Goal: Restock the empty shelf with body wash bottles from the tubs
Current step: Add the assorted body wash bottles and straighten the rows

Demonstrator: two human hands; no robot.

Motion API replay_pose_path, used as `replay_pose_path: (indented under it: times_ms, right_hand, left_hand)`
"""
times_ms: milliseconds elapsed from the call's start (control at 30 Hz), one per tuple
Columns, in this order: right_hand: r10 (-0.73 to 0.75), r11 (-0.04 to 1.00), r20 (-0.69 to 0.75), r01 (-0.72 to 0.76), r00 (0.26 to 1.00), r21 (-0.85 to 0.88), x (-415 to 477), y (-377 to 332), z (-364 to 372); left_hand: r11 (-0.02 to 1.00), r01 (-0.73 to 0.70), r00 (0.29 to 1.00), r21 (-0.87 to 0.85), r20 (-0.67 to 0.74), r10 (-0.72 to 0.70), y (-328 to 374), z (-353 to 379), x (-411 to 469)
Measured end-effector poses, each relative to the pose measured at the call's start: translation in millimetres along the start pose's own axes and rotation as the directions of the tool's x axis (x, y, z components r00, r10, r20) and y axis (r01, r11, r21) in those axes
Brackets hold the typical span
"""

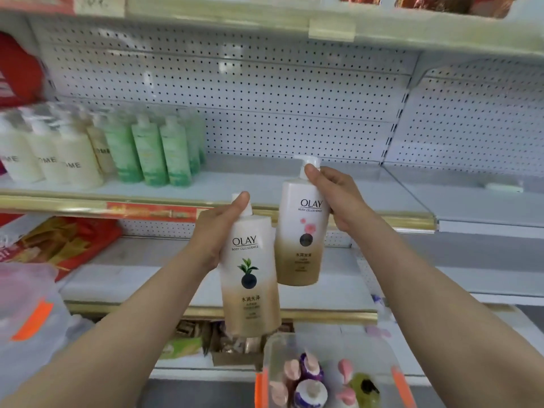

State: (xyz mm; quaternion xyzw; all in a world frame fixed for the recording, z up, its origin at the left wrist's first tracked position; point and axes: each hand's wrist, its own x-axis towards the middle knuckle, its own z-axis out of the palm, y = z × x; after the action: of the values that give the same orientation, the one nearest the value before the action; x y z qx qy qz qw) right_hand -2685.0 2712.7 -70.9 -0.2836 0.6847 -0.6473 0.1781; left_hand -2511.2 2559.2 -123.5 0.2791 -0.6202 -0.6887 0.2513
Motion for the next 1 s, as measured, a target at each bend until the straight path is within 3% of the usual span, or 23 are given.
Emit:
replay_pose_path:
  times_ms: [233, 567, 1000]
  right_hand:
    - [-0.057, 0.998, -0.031, 0.056, 0.998, -0.009, 36, -36, 66]
    - [-0.193, 0.980, -0.111, 0.188, 0.975, -0.059, 92, -71, 137]
    - [-0.201, 0.974, -0.058, 0.193, 0.978, -0.115, 198, -49, 177]
  left_hand:
    - [0.999, -0.038, 0.999, 0.038, -0.005, 0.038, 48, -67, 32]
    - [0.990, -0.062, 0.998, 0.125, 0.033, 0.059, 61, -150, 62]
    - [0.996, -0.064, 0.998, 0.070, -0.014, 0.065, 70, -169, 118]
